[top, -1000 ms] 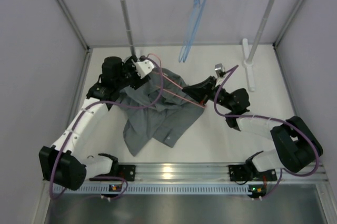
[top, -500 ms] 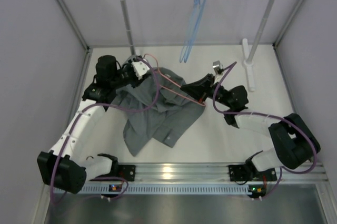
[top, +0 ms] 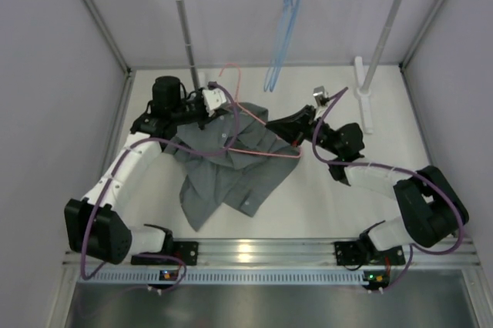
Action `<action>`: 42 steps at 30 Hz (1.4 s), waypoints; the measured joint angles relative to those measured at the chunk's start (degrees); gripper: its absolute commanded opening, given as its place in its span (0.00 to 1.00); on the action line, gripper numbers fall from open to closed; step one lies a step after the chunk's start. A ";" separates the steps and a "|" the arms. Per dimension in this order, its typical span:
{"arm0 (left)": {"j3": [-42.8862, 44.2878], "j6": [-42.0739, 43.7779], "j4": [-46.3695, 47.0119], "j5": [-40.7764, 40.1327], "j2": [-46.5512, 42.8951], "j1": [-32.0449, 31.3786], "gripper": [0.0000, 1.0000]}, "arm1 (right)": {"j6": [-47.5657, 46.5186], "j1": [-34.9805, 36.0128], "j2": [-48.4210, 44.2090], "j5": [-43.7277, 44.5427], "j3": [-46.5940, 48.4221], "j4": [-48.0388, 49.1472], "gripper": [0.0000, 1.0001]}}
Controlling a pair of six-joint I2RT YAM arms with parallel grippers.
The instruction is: Place the shirt on the hanger
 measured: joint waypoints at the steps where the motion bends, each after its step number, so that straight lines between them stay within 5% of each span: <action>1: 0.04 0.46 -0.42 0.04 0.17 0.02 0.00 | 0.02 -0.11 0.00 0.15 0.00 -0.24 0.00; 5: 0.04 -0.68 -2.36 -0.44 0.15 -0.04 0.00 | 0.92 -0.04 0.26 -0.61 1.86 1.92 0.02; 7: 0.04 -2.25 -2.32 -1.16 -0.35 -0.02 0.00 | 1.92 -0.11 1.38 -1.29 3.45 3.06 0.16; 10: 0.04 -3.65 -2.32 -2.64 -2.12 0.04 0.00 | 4.70 -1.31 5.25 -2.19 5.60 4.22 0.63; 16: -2.80 -4.00 -1.11 -5.20 -11.87 -0.59 0.00 | 9.01 -6.01 9.18 -3.30 4.92 4.07 0.84; 21: -6.62 -3.43 3.30 -10.32 -20.09 -0.11 0.00 | 9.57 -11.30 2.36 -4.15 0.46 2.86 0.91; 27: -8.85 -2.47 6.34 -11.80 -24.11 0.04 0.00 | -4.31 -12.35 -16.04 3.08 0.13 -10.54 0.95; 32: -8.90 -2.84 7.19 -11.78 -24.74 0.04 0.00 | -8.52 -11.13 -21.81 8.59 -5.38 -14.93 0.93; 36: -8.90 -3.63 7.37 -11.72 -24.87 0.04 0.00 | -11.02 0.13 -21.44 18.71 -15.04 -16.55 0.90; 42: -8.87 -4.87 7.32 -9.68 -26.12 0.04 0.00 | -15.58 21.88 -15.34 37.77 -16.79 -12.70 0.90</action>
